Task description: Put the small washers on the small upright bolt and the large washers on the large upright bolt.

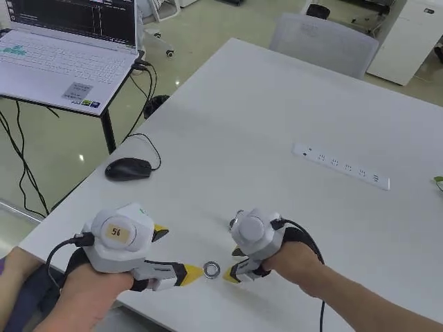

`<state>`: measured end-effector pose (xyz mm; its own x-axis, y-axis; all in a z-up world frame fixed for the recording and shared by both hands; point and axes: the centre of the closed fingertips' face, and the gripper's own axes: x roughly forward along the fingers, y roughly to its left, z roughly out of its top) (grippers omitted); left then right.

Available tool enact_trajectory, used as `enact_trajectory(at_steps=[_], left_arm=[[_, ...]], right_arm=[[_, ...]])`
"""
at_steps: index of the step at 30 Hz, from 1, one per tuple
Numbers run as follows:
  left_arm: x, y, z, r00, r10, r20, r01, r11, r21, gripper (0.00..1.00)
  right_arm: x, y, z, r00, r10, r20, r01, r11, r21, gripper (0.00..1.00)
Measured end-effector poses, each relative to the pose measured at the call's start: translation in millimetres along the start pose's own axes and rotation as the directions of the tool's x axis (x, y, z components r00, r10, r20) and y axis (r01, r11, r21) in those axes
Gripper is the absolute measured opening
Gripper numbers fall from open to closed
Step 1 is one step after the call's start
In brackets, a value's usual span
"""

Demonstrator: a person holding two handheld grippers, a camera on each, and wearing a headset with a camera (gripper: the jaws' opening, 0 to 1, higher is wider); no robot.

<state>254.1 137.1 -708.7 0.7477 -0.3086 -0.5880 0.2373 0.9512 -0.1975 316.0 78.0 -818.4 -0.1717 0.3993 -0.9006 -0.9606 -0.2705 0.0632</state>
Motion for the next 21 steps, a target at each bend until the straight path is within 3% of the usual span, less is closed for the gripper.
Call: enact_trajectory(at_steps=[12, 21], left_arm=[[-0.5, -1.8, 0.9, 1.0, -0.001, 0.001, 0.001, 1.0, 0.001, 0.65], [-0.8, -1.0, 0.5, 1.0, 0.0, -0.001, 0.0, 1.0, 0.0, 0.65]], right_arm=[[12.2, 8.9, 18.3, 0.9998, 0.021, 0.007, -0.021, 0.999, -0.039, 0.34], [16.8, 13.7, 21.2, 0.9995, 0.033, 0.0, -0.033, 0.998, -0.062, 0.33]])
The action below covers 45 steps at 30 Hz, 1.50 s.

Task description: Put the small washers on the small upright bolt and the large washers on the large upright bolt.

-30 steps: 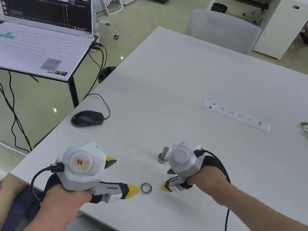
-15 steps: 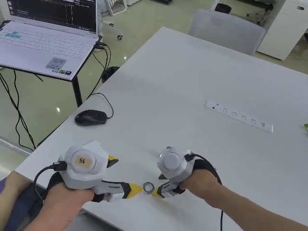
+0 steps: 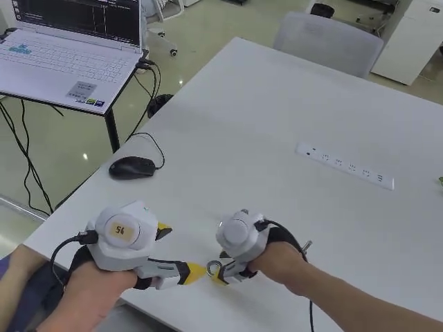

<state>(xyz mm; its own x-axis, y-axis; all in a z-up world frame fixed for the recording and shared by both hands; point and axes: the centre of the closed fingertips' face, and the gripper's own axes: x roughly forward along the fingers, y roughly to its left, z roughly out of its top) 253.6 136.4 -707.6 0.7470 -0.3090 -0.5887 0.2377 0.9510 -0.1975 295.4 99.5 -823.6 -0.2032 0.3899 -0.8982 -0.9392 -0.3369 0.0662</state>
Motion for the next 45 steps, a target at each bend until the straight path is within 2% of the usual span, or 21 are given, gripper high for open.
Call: enact_trajectory(at_steps=[3, 6, 11, 17, 20, 28, 32, 38, 45], left_arm=[[1.1, -0.8, 0.5, 1.0, -0.003, 0.0, 0.003, 1.0, 0.002, 0.65], [2.1, -2.2, 0.8, 1.0, -0.006, -0.001, 0.006, 1.0, 0.004, 0.65], [2.2, -2.6, 0.3, 1.0, -0.005, -0.001, 0.005, 1.0, 0.003, 0.64], [4.1, -5.4, 0.6, 0.9999, -0.011, -0.003, 0.011, 1.0, 0.003, 0.64], [4.9, -6.4, 2.2, 0.9999, -0.014, -0.002, 0.014, 1.0, 0.007, 0.64], [3.4, -4.7, 2.5, 1.0, -0.009, 0.0, 0.009, 1.0, 0.005, 0.64], [2.8, -3.8, 2.2, 1.0, -0.007, 0.002, 0.007, 1.0, 0.002, 0.64], [3.0, -3.1, 1.7, 1.0, -0.007, 0.002, 0.007, 1.0, 0.001, 0.64], [2.1, -1.0, 1.0, 1.0, -0.005, 0.003, 0.005, 1.0, -0.005, 0.64]], right_arm=[[1.1, -0.3, 0.8, 0.9999, -0.015, 0.003, 0.015, 1.0, -0.022, 0.32], [2.2, -0.5, -1.0, 0.9991, -0.041, -0.006, 0.041, 0.995, -0.088, 0.3], [0.9, 0.2, -0.4, 0.9993, -0.036, 0.007, 0.036, 0.997, -0.069, 0.3], [1.8, -0.3, -0.9, 0.9994, -0.035, 0.001, 0.035, 0.995, -0.094, 0.3], [2.5, 2.2, -0.3, 0.9994, -0.033, -0.003, 0.033, 0.994, -0.104, 0.25], [0.7, 1.0, -1.7, 0.9986, -0.052, -0.007, 0.052, 0.997, -0.059, 0.24], [-0.8, 1.2, -3.7, 0.9983, -0.058, -0.01, 0.058, 0.996, -0.062, 0.23], [-6.9, -2.8, -13.1, 0.9969, -0.075, -0.022, 0.074, 0.995, -0.06, 0.23], [-16.2, -8.9, -24.6, 0.996, -0.088, -0.018, 0.088, 0.996, -0.002, 0.23]])
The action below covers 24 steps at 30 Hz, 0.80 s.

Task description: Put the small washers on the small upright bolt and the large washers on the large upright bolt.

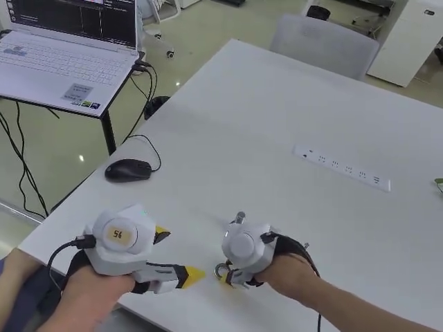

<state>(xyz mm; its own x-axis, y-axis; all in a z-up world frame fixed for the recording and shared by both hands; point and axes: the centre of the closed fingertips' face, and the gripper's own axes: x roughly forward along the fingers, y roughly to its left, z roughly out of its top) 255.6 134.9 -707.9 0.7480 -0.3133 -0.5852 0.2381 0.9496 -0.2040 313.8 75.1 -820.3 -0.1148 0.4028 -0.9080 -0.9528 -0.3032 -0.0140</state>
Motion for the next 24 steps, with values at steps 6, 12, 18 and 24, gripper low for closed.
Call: enact_trajectory(at_steps=[6, 12, 18, 24], left_arm=[[0.1, 1.2, -0.6, 1.0, 0.002, 0.0, -0.002, 1.0, -0.003, 0.64], [1.5, 0.6, 0.4, 1.0, 0.0, 0.001, 0.0, 1.0, -0.002, 0.64], [2.8, -0.3, 0.8, 1.0, -0.003, 0.001, 0.003, 1.0, 0.0, 0.64], [2.3, 0.3, 1.4, 1.0, -0.001, 0.004, 0.001, 1.0, -0.003, 0.64]], right_arm=[[-11.7, -12.9, -7.0, 0.9994, -0.025, 0.022, 0.023, 0.997, 0.078, 0.23], [-28.4, -28.4, -8.6, 0.9971, -0.063, 0.043, 0.057, 0.991, 0.123, 0.23], [-47.0, -48.6, -8.2, 0.9921, -0.11, 0.061, 0.1, 0.984, 0.149, 0.23], [-65.2, -68.1, -3.4, 0.9861, -0.15, 0.071, 0.138, 0.978, 0.157, 0.23]])
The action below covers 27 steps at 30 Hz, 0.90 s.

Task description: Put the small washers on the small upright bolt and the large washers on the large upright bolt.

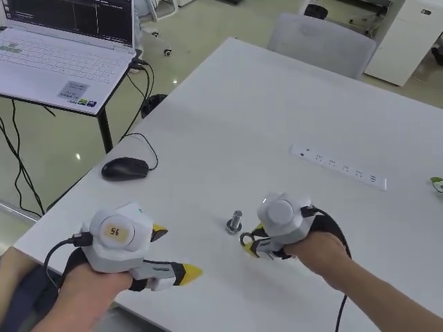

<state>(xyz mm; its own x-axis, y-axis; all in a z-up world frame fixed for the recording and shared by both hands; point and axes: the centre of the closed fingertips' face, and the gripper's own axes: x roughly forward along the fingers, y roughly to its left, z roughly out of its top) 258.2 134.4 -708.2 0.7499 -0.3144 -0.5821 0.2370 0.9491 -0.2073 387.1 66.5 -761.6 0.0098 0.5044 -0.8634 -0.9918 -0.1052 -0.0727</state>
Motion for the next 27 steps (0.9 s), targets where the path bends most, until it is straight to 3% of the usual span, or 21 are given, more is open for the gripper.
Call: enact_trajectory(at_steps=[4, 12, 21, 27], left_arm=[[0.1, -1.2, 0.1, 1.0, -0.002, -0.001, 0.002, 1.0, 0.003, 0.64], [-1.7, 0.2, -0.5, 1.0, 0.002, 0.001, -0.002, 1.0, -0.003, 0.64], [-2.0, -0.1, -1.7, 1.0, 0.001, -0.002, -0.001, 1.0, -0.004, 0.64], [-2.2, 1.4, -3.2, 1.0, 0.002, -0.003, -0.002, 1.0, -0.008, 0.64]], right_arm=[[-6.4, -15.3, 11.7, 0.9997, -0.023, 0.013, 0.023, 1.0, -0.003, 0.23], [-9.2, -31.2, 33.7, 0.9989, -0.036, 0.029, 0.037, 0.999, -0.026, 0.23], [-1.0, -34.9, 46.7, 0.9997, -0.019, 0.016, 0.02, 0.999, -0.051, 0.23], [9.5, -33.4, 43.3, 1.0, 0.001, -0.004, -0.002, 0.999, -0.046, 0.23]])
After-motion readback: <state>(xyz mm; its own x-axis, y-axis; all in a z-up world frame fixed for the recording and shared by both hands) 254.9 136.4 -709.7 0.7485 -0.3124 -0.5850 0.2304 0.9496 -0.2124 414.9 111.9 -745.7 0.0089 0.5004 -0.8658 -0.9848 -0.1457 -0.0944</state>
